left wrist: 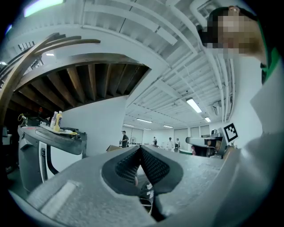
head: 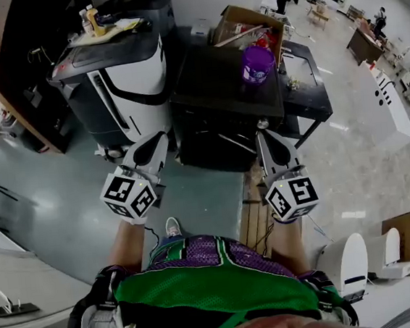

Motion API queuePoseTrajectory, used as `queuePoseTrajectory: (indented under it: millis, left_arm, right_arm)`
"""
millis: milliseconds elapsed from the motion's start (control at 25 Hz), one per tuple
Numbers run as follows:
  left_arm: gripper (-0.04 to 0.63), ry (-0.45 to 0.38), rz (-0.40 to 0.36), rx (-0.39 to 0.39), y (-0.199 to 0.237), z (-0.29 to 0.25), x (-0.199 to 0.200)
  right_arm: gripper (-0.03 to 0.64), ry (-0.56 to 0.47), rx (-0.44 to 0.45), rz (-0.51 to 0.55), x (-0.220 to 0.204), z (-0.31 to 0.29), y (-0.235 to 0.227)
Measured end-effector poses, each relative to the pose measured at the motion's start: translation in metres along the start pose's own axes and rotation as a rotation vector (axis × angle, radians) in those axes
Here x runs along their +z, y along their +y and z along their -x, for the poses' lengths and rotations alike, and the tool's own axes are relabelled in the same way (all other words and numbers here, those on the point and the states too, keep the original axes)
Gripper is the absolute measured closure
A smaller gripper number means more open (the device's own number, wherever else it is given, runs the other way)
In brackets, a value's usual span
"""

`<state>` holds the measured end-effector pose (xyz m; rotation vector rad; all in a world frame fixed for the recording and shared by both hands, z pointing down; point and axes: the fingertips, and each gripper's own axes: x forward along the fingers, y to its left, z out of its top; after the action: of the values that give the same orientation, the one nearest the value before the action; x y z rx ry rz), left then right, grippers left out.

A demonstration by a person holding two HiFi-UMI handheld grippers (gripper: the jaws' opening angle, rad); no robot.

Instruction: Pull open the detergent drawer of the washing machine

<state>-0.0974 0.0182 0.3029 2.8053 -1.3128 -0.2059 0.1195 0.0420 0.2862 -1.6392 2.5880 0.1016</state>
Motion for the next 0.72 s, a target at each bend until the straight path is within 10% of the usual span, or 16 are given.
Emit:
queuePoseTrajectory:
  millis: [720]
  left_arm:
    - [0.578, 0.056, -0.010, 0.000, 0.027, -0.022, -0.012]
  right_arm:
    - [0.615, -0.047, 0.024, -0.064, 0.001, -0.027, -0.005]
